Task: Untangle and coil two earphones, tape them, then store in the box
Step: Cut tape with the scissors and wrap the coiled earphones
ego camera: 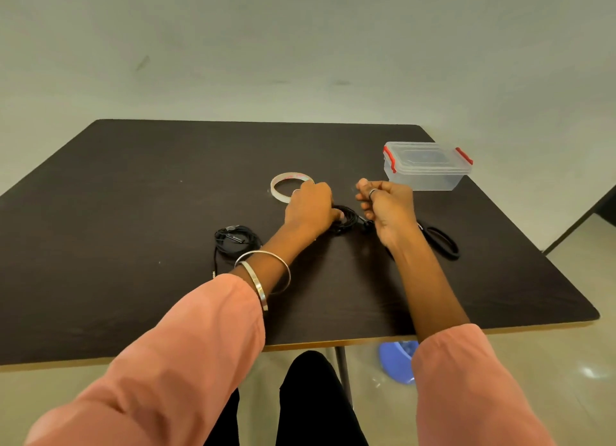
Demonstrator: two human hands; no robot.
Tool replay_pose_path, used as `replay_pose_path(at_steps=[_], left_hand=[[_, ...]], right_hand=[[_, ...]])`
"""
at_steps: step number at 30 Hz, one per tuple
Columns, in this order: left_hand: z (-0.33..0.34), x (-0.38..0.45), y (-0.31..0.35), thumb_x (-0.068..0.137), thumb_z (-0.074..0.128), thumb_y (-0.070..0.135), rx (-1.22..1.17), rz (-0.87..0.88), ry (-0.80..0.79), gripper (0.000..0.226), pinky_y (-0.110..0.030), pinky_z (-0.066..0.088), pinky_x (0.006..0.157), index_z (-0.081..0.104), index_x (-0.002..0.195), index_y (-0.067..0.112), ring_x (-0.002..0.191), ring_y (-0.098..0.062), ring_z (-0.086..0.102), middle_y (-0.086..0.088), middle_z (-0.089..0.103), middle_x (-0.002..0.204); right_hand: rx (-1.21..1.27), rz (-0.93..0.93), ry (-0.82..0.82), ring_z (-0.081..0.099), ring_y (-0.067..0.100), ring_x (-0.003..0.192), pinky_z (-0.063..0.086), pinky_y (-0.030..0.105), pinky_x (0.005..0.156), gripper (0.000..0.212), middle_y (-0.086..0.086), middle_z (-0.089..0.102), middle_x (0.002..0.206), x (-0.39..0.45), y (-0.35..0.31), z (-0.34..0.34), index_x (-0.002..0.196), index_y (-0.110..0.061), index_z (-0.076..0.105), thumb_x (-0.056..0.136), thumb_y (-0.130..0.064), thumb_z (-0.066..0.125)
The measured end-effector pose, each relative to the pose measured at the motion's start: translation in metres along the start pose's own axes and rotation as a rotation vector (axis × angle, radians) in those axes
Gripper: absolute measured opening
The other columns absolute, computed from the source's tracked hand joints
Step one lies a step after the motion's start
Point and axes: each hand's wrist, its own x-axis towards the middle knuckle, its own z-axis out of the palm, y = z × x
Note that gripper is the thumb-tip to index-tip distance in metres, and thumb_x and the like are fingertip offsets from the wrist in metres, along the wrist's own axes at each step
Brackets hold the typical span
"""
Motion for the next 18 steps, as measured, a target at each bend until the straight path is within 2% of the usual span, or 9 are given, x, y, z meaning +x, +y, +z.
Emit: replay_pose_path(at_steps=[4,6,8,10,13,15,18], left_hand=[[0.005,-0.002,0.002,0.085,0.068,0.025,0.037,0.040,0.136,0.022,-0.045,0.057,0.071,0.072,0.097,0.008,0.085,-0.031,0.065,-0.012,0.068,0.092],[0.005,-0.001,-0.001,0.088,0.063,0.023,0.073,0.094,0.134,0.020,-0.045,0.056,0.073,0.071,0.095,0.006,0.085,-0.031,0.065,-0.013,0.069,0.091],[0.002,-0.003,-0.005,0.090,0.059,0.021,0.013,0.133,0.118,0.019,-0.043,0.056,0.074,0.070,0.093,0.006,0.082,-0.029,0.065,-0.012,0.069,0.088],[-0.004,-0.003,-0.009,0.092,0.057,0.018,-0.185,0.126,0.080,0.016,-0.039,0.056,0.074,0.067,0.092,0.005,0.077,-0.022,0.066,-0.011,0.071,0.085],[-0.015,-0.010,-0.012,0.093,0.057,0.009,-0.490,0.079,-0.014,0.010,-0.022,0.054,0.069,0.065,0.091,0.004,0.066,-0.011,0.064,-0.009,0.070,0.080],[-0.021,-0.015,-0.013,0.092,0.059,0.004,-0.728,0.006,-0.044,0.008,-0.024,0.055,0.066,0.066,0.090,0.001,0.062,-0.012,0.062,-0.008,0.067,0.074],[-0.028,-0.023,-0.016,0.092,0.057,-0.001,-1.023,-0.131,-0.089,0.015,-0.021,0.054,0.058,0.065,0.100,-0.011,0.057,-0.011,0.060,-0.011,0.065,0.073]], right_hand=[[-0.052,-0.100,0.021,0.058,0.007,0.063,0.044,0.018,0.052,0.012,0.002,0.069,0.076,0.004,0.006,0.002,0.087,-0.012,0.070,0.092,-0.021,0.063],[-0.038,-0.143,0.004,0.061,0.007,0.065,0.046,0.018,0.053,0.011,0.003,0.070,0.077,0.004,0.006,0.002,0.088,-0.012,0.070,0.092,-0.020,0.063],[-0.026,-0.165,-0.020,0.063,0.008,0.066,0.049,0.017,0.055,0.011,0.004,0.071,0.079,0.002,0.005,0.003,0.090,-0.010,0.070,0.092,-0.018,0.063],[-0.035,-0.190,-0.054,0.064,0.009,0.066,0.051,0.017,0.057,0.010,0.006,0.070,0.080,0.000,0.005,0.005,0.092,-0.009,0.069,0.093,-0.015,0.061],[-0.062,-0.236,-0.084,0.064,0.010,0.067,0.052,0.018,0.058,0.009,0.008,0.069,0.081,-0.004,0.007,0.008,0.093,-0.008,0.068,0.093,-0.012,0.060],[-0.084,-0.272,-0.091,0.063,0.009,0.066,0.054,0.019,0.059,0.008,0.008,0.069,0.080,-0.007,0.009,0.010,0.093,-0.008,0.068,0.093,-0.011,0.060],[-0.143,-0.344,-0.109,0.063,0.007,0.065,0.054,0.020,0.060,0.009,0.004,0.068,0.077,-0.011,0.012,0.014,0.090,-0.011,0.069,0.093,-0.010,0.060]])
